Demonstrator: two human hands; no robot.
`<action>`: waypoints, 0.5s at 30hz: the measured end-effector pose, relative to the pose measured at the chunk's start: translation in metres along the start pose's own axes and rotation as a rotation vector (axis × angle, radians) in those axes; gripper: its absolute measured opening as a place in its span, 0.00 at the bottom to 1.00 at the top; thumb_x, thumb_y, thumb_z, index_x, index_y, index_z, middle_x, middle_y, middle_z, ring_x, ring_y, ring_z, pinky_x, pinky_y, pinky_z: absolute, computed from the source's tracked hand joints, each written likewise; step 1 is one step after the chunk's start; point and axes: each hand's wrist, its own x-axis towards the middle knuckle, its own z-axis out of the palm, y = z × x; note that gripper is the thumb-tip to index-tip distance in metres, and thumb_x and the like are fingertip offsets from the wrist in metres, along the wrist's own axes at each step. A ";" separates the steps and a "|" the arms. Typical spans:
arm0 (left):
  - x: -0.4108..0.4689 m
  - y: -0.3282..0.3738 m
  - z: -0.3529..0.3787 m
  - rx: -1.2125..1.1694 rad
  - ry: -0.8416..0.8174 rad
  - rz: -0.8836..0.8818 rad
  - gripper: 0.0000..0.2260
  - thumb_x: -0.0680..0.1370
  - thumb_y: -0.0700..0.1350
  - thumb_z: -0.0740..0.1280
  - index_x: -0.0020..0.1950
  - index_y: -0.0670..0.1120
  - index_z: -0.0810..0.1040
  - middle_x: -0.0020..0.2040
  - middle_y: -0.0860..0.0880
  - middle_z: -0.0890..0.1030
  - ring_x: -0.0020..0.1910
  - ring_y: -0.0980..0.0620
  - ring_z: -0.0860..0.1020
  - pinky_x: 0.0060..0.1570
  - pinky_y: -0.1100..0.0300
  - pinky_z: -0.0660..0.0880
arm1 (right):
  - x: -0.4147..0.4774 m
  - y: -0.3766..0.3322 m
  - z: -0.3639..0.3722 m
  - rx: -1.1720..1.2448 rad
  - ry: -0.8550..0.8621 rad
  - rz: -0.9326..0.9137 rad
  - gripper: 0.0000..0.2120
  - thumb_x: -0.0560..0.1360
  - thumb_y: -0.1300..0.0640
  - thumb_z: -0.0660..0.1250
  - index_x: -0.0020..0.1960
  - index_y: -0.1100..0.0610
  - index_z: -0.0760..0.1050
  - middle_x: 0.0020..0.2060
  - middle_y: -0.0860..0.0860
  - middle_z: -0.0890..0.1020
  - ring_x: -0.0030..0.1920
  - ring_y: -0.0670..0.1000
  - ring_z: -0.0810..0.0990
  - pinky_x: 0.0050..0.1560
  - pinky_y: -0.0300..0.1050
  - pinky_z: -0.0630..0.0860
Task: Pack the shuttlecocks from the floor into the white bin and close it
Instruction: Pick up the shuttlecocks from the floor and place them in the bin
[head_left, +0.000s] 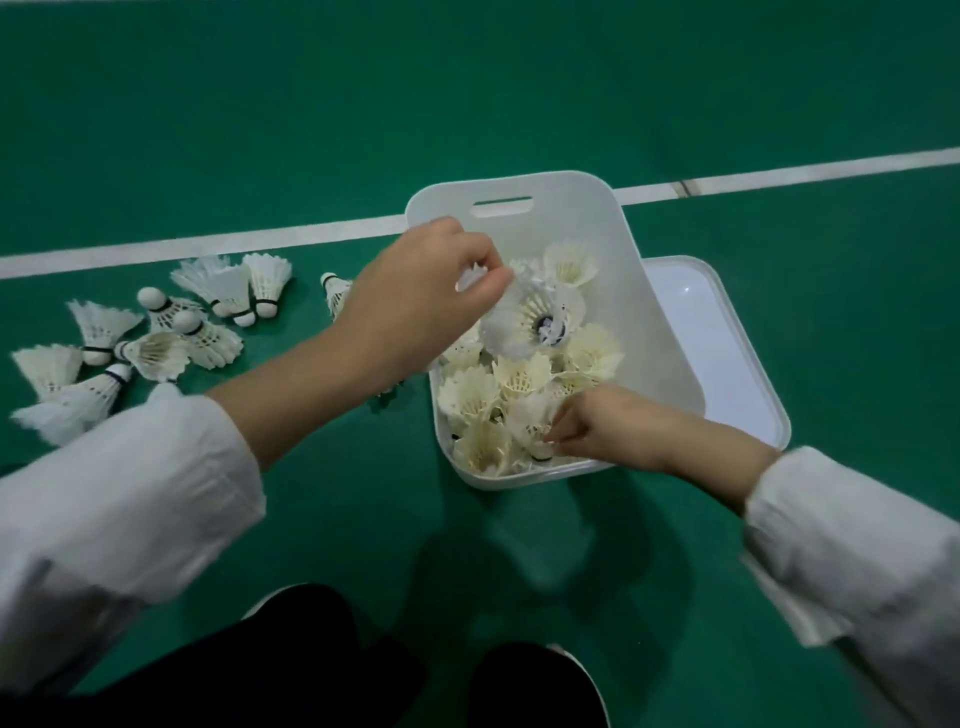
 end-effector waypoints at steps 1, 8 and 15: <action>-0.001 -0.001 0.003 -0.007 -0.005 -0.009 0.08 0.78 0.53 0.60 0.44 0.52 0.76 0.39 0.55 0.70 0.40 0.56 0.69 0.37 0.58 0.69 | 0.009 0.001 0.002 -0.039 -0.025 0.004 0.11 0.75 0.53 0.66 0.55 0.54 0.81 0.52 0.51 0.83 0.47 0.51 0.79 0.47 0.38 0.75; 0.000 -0.003 0.021 0.043 -0.058 -0.029 0.10 0.78 0.55 0.60 0.46 0.52 0.78 0.41 0.54 0.73 0.41 0.55 0.70 0.36 0.59 0.64 | 0.037 0.005 0.010 -0.225 -0.198 0.012 0.13 0.75 0.57 0.65 0.59 0.54 0.79 0.56 0.52 0.81 0.55 0.54 0.78 0.56 0.42 0.72; 0.001 -0.003 0.027 0.052 -0.093 -0.052 0.10 0.78 0.55 0.60 0.47 0.52 0.78 0.40 0.55 0.72 0.40 0.55 0.70 0.35 0.59 0.65 | -0.019 0.011 -0.044 0.404 0.160 0.013 0.11 0.72 0.49 0.68 0.52 0.52 0.80 0.50 0.46 0.83 0.48 0.47 0.81 0.53 0.43 0.76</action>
